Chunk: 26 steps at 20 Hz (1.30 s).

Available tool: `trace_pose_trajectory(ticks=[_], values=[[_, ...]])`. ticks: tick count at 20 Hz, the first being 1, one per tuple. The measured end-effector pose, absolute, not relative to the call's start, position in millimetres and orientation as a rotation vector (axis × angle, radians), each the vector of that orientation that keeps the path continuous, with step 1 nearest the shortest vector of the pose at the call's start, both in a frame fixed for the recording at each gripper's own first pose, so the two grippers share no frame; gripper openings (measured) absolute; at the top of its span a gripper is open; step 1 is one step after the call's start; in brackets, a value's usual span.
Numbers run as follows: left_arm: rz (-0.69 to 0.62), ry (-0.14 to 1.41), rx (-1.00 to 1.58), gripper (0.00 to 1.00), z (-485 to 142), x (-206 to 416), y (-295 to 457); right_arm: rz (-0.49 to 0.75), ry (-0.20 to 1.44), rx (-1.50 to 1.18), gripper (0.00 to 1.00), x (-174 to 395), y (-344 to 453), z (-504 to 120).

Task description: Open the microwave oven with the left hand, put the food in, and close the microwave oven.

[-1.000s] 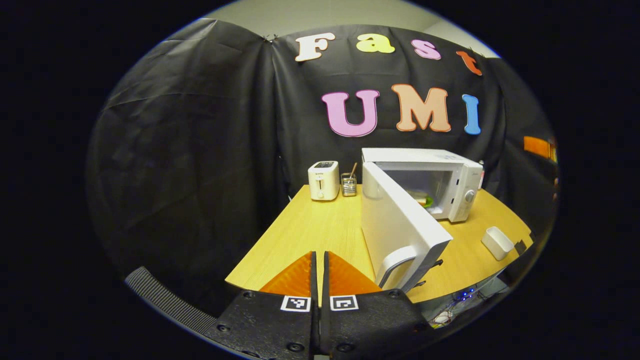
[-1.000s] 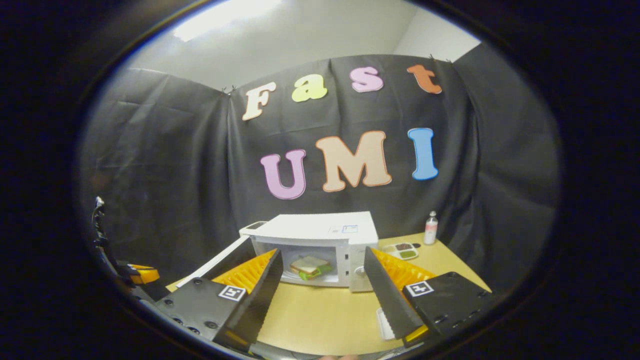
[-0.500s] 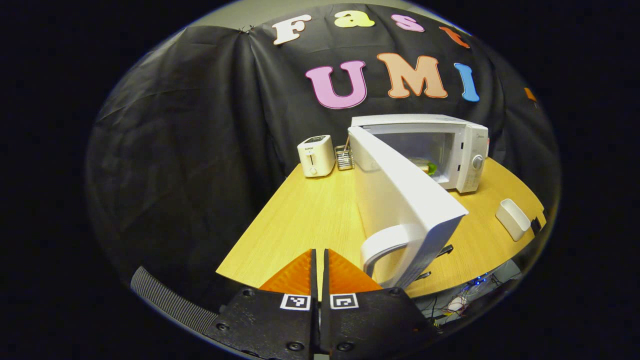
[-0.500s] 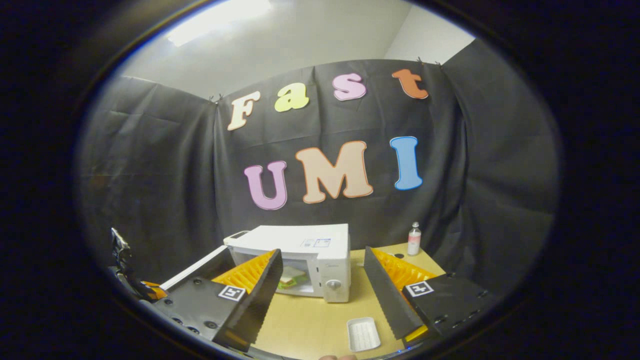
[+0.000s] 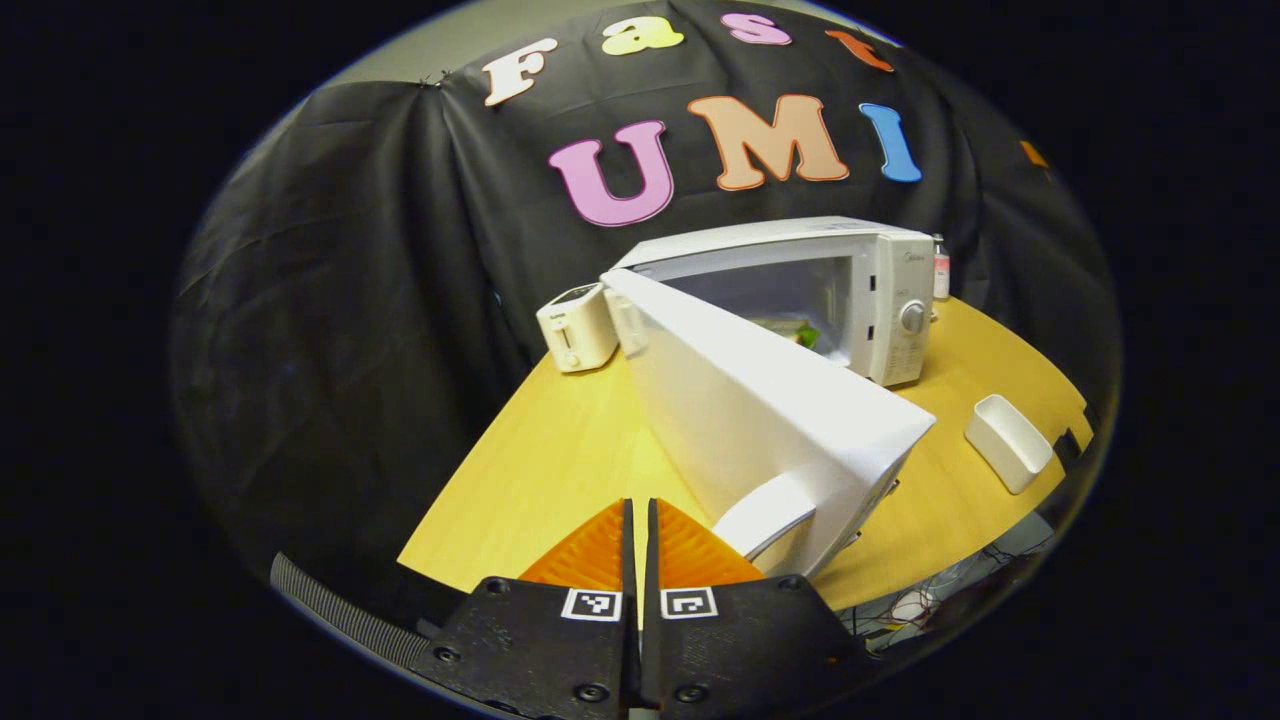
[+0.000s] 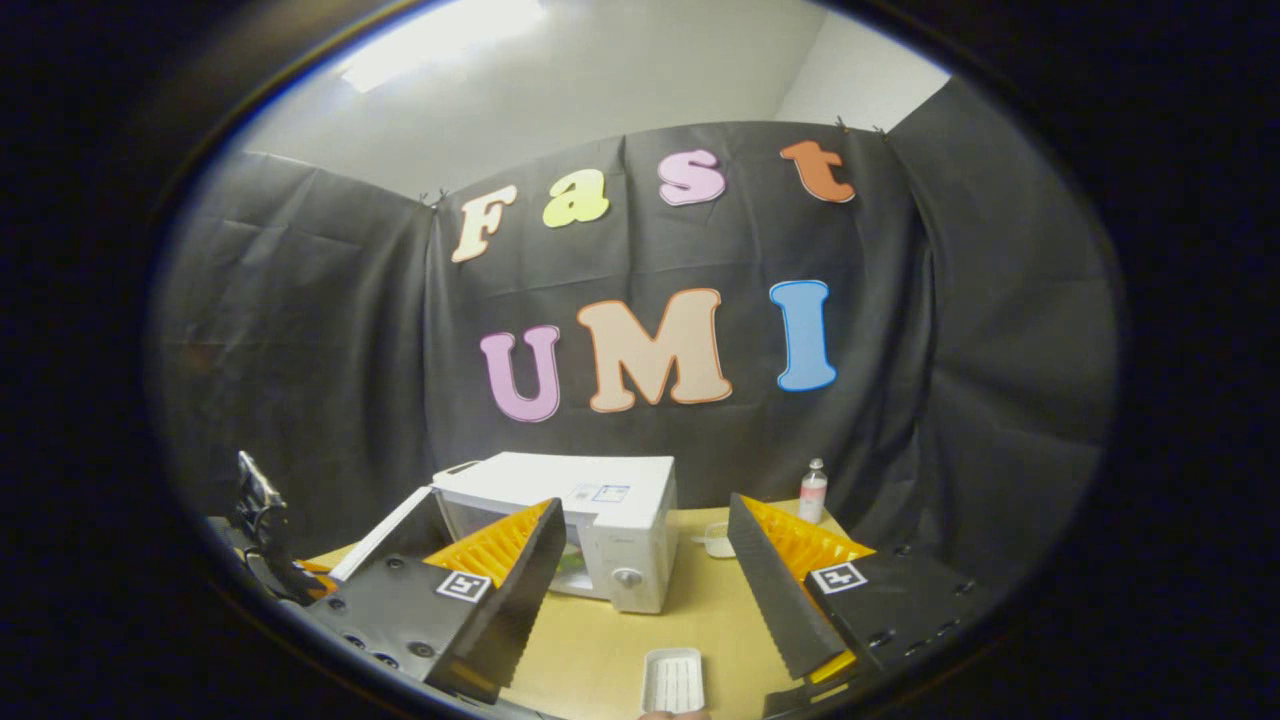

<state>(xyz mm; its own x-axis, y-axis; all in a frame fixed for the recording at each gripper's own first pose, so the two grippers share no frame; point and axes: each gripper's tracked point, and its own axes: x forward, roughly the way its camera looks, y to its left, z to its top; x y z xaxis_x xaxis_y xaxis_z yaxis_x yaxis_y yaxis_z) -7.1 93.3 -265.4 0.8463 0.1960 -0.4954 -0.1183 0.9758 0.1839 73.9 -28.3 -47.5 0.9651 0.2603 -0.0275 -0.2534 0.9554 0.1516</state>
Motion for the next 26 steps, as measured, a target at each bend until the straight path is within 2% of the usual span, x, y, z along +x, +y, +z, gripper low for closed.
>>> trace_pose_trajectory(ticks=[1, 12, 13, 14, 17, 18, 19, 21, 22, 23, 26], values=[[0.15, 0.534, 0.152, 0.0, -265, 2, 82, 0.258, 0.04, 0.14, 0.91, 74, -34, -47], [0.017, 0.53, 0.201, 0.0, -271, 94, -15, 0.214, 0.025, 0.133, 0.91, 102, -93, -54], [0.01, 0.525, 0.205, 0.0, -271, 101, -21, 0.204, 0.026, 0.132, 0.99, 106, -99, -55], [0.008, 0.521, 0.211, 0.0, -271, 109, -25, 0.195, 0.029, 0.132, 0.91, 110, -106, -57], [-0.013, 0.516, 0.208, 0.0, -272, 128, -38, 0.178, 0.036, 0.136, 0.91, 119, -118, -58], [-0.016, 0.513, 0.206, 0.0, -272, 134, -42, 0.176, 0.037, 0.134, 0.99, 123, -121, -59], [-0.019, 0.51, 0.203, 0.0, -271, 139, -45, 0.173, 0.039, 0.132, 0.91, 126, -124, -59], [-0.02, 0.507, 0.198, 0.0, -271, 149, -50, 0.172, 0.043, 0.136, 0.91, 130, -128, -61], [-0.02, 0.505, 0.199, 0.0, -271, 154, -52, 0.174, 0.046, 0.142, 0.92, 132, -129, -62], [-0.02, 0.5, 0.201, 0.0, -270, 159, -54, 0.173, 0.046, 0.147, 0.99, 133, -130, -62], [-0.019, 0.494, 0.183, 0.0, -267, 171, -58, 0.172, 0.045, 0.14, 0.99, 137, -133, -63]])
